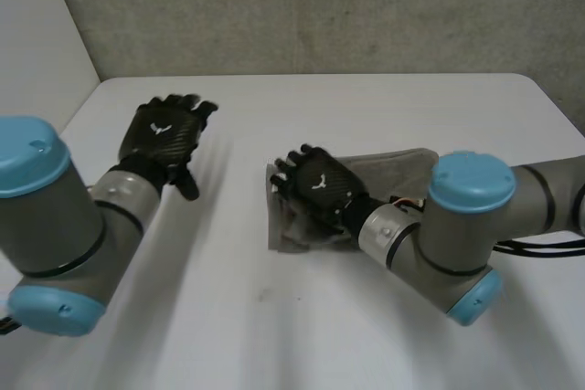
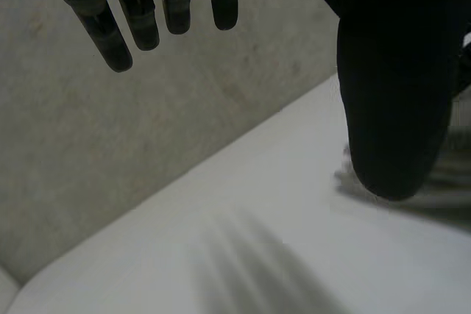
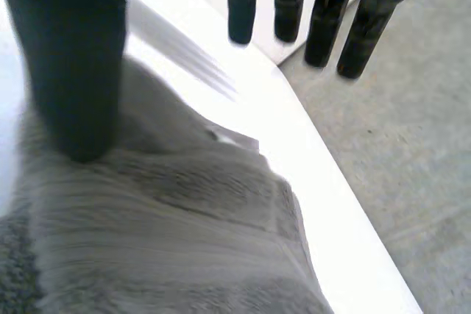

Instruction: Fold the towel.

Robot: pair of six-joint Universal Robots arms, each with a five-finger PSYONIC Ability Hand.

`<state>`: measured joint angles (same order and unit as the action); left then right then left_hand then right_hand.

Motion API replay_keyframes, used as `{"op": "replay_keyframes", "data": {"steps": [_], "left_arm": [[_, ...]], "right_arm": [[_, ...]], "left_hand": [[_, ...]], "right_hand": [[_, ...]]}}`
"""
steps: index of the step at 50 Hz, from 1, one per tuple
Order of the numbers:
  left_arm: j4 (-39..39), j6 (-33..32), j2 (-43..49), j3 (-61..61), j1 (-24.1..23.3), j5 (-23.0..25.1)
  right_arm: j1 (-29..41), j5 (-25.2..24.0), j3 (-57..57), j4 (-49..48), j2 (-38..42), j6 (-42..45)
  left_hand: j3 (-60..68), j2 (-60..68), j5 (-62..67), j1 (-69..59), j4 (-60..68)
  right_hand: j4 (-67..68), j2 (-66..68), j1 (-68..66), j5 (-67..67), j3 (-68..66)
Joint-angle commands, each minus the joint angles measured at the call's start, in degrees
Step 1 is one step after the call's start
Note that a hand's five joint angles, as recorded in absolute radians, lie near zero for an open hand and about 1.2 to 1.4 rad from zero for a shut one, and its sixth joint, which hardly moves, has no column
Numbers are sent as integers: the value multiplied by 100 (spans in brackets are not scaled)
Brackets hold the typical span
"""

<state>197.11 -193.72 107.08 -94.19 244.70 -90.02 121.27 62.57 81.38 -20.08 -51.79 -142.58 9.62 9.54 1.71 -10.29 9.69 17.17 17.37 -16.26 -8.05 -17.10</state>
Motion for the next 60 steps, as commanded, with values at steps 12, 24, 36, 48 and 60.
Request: {"op": "replay_keyframes", "data": {"steps": [12,24,36,48,60], "left_arm": [[706,757,1524,1561,-1090,3],[689,739,2422,1615,-1196,-24],[610,792,1816,1158,-1231,-33],[592,1003,403,245,-1179,-129],[346,994,-285,-222,-774,-534]], "right_arm": [[-2185,-114,1054,1208,-1517,-3058],[-2996,-8,2014,1155,-1553,-1343],[-3154,158,2111,-30,-1088,-938],[-2442,545,1249,-101,-1377,-1035],[-143,335,107,233,-834,-956]], "left_hand": [[245,252,35,-178,238],[262,269,52,-195,255],[161,168,-49,-94,154],[127,135,-82,-60,120],[60,67,-150,7,53]], "right_hand": [[-717,-737,626,805,710],[15,-6,-106,73,-22],[6283,6263,-6374,-6195,-6290],[6283,6263,-6374,-6195,-6290],[6283,6263,-6374,-6195,-6290]]}}
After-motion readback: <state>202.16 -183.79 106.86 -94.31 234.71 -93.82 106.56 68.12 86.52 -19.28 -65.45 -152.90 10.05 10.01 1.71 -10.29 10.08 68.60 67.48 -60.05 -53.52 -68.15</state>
